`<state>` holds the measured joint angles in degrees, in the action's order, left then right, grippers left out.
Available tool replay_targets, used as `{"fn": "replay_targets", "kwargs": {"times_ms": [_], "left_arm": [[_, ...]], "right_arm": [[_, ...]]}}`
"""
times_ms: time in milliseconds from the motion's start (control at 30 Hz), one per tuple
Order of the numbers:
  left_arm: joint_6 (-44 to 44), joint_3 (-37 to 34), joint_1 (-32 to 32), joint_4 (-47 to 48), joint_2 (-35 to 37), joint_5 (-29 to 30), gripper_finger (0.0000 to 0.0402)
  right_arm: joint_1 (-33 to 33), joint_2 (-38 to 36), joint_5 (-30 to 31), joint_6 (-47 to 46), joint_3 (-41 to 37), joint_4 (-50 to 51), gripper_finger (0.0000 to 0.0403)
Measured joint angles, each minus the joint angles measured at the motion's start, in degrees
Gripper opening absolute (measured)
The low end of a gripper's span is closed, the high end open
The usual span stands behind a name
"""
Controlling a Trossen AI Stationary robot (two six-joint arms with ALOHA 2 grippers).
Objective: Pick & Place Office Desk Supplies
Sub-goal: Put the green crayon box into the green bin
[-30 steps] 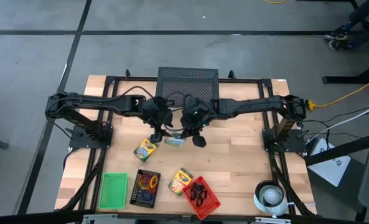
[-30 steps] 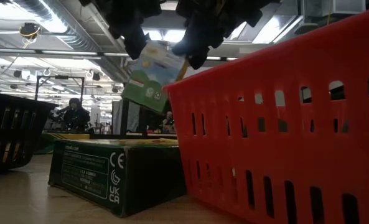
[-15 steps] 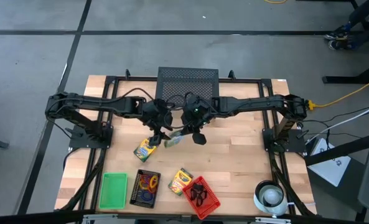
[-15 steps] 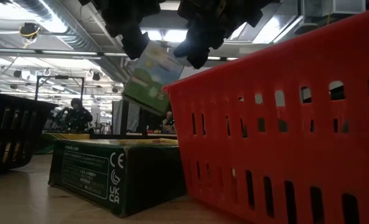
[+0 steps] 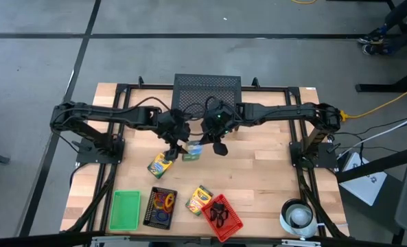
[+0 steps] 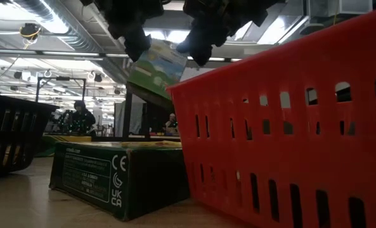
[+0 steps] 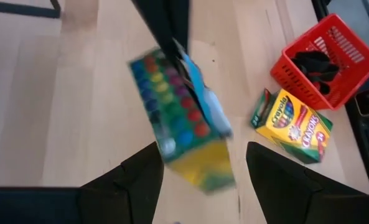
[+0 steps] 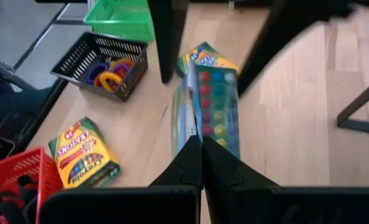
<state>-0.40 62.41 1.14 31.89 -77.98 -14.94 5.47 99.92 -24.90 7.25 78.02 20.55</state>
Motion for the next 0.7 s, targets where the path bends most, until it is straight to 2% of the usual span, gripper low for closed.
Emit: {"fn": "replay_targets", "kwargs": {"times_ms": [267, 400, 500, 700], "left_arm": [[0.16, 0.00, 2.73, -2.38, -0.04, 0.51, 0.0224], [1.05, 0.00, 2.87, -0.36, -0.04, 4.82, 0.0214], [1.64, 0.00, 2.74, 1.64, -0.04, 7.02, 0.0178], [1.88, 0.00, 2.72, 1.53, -0.04, 7.02, 0.0076]], "right_arm": [[-0.41, 0.00, 0.04, -1.74, 0.00, -4.65, 0.0000], [-0.24, 0.00, 0.60, -1.88, 0.00, -3.82, 0.0000], [-0.04, 0.00, 0.67, -1.89, 0.00, -3.66, 0.0000], [-0.05, -0.31, 0.21, -1.87, 0.00, -3.62, 0.0000]]}}
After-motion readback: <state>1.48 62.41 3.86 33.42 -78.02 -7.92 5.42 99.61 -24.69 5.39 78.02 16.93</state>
